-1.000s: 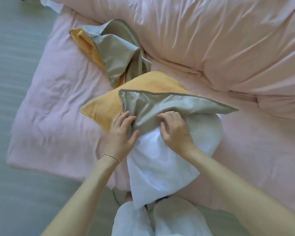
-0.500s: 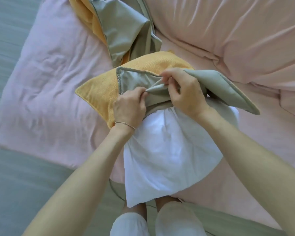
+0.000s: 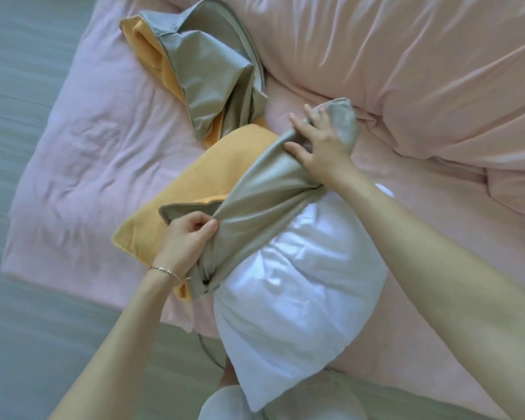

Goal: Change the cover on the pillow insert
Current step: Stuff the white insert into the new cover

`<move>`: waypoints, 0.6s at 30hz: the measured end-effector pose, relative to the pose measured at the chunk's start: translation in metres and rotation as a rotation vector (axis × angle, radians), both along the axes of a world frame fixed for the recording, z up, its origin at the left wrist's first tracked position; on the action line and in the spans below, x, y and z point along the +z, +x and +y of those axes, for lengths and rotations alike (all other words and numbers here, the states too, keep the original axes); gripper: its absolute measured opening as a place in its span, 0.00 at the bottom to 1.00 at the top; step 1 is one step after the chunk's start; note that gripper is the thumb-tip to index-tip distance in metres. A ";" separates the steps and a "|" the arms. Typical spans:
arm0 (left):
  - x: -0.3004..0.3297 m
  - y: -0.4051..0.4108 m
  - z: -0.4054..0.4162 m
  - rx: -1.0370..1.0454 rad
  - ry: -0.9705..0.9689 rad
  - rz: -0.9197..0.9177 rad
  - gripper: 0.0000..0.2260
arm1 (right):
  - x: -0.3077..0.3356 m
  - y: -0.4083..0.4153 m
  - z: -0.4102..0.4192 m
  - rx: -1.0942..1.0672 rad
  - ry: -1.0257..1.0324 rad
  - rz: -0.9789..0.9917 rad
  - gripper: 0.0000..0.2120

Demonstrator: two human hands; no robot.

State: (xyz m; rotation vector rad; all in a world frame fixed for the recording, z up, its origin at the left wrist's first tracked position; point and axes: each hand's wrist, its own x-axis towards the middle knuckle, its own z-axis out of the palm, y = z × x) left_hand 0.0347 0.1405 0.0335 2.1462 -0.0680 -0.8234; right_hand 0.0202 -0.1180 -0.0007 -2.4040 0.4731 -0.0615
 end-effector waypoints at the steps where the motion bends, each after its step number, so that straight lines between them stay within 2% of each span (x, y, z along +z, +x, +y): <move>1: -0.001 0.000 0.004 0.061 0.087 -0.065 0.06 | 0.001 0.005 0.009 -0.012 0.046 -0.017 0.24; 3: 0.000 -0.002 0.000 0.142 0.265 -0.218 0.04 | 0.004 -0.006 0.020 -0.102 0.082 -0.167 0.22; 5: 0.002 -0.007 -0.013 0.179 0.338 -0.353 0.05 | -0.002 -0.037 0.014 -0.304 -0.002 -0.260 0.21; 6: 0.002 -0.011 -0.020 0.165 0.351 -0.432 0.09 | -0.009 -0.056 0.006 -0.413 -0.055 -0.211 0.22; 8: 0.000 -0.017 -0.031 0.033 0.384 -0.649 0.17 | -0.024 -0.098 -0.015 -0.606 -0.068 0.084 0.24; 10: 0.000 -0.022 -0.045 -0.113 0.361 -0.896 0.21 | -0.035 -0.133 -0.026 -0.698 0.083 0.373 0.24; 12: 0.005 -0.031 -0.066 -0.264 0.222 -1.050 0.19 | -0.048 -0.153 -0.027 -0.763 0.321 0.394 0.30; 15: 0.011 -0.044 -0.102 -0.636 -0.006 -1.031 0.10 | -0.053 -0.164 -0.015 -0.936 0.780 0.258 0.32; 17: 0.005 -0.041 -0.121 -0.805 0.038 -0.973 0.07 | -0.050 -0.165 -0.007 -0.955 0.862 0.222 0.25; 18: -0.001 -0.036 -0.128 -0.828 0.083 -0.943 0.09 | -0.047 -0.165 -0.005 -0.950 0.828 0.204 0.24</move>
